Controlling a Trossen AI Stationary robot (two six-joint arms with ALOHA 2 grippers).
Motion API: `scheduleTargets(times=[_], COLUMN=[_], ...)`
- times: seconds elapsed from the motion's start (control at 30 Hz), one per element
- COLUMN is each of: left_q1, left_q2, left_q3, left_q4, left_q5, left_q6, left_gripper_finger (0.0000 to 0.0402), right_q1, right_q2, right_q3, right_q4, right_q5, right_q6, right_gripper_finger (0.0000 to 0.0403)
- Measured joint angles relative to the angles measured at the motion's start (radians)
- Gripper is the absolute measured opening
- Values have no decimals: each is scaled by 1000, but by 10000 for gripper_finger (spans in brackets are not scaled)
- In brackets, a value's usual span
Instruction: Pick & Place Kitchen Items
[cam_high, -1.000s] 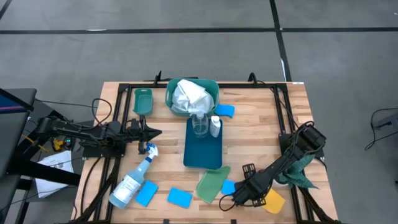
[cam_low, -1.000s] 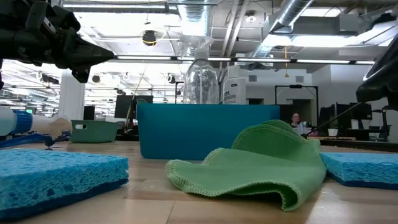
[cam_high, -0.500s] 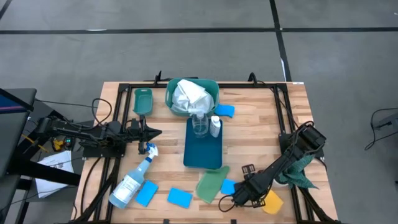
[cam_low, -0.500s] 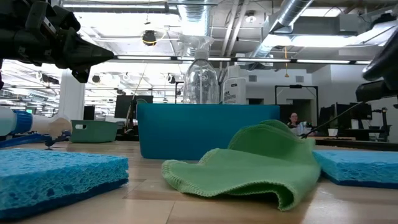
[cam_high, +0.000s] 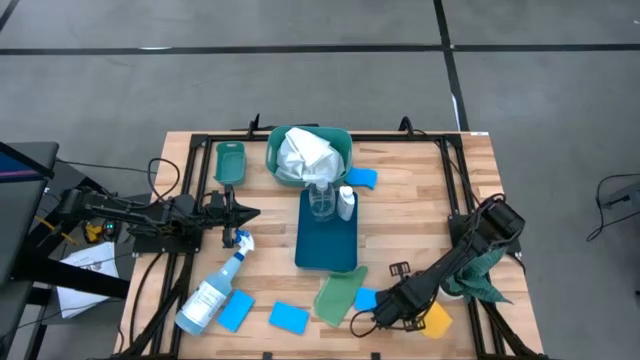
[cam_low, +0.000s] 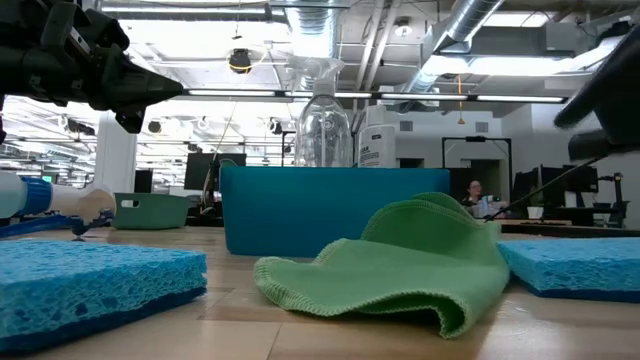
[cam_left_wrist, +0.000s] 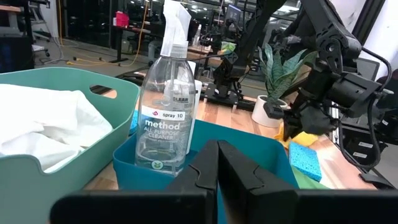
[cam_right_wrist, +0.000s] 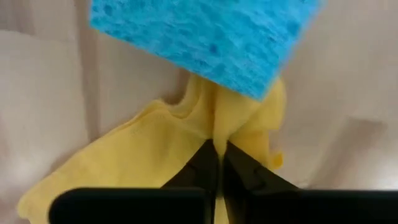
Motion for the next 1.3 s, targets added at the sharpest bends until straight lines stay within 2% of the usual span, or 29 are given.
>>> scheduleTargets(times=[0.43,0.73,0.93,1.3], left_q1=[0,0,0,0], left_q2=[0,0,0,0], left_q3=[0,0,0,0], left_q4=[0,0,0,0], left_q5=[0,0,0,0], left_q6=[0,0,0,0], left_gripper_finger=[0,0,0,0], right_q1=[-29,-84,-146,-308], right_q2=[-259,-398,-441,-566], right_q3=[3,3,3,4], right_q4=[-183,-312,-343,-403], right_q5=[156,265,347,562], right_q6=[159,204,200,190], right_gripper_finger=[1,1,0,0])
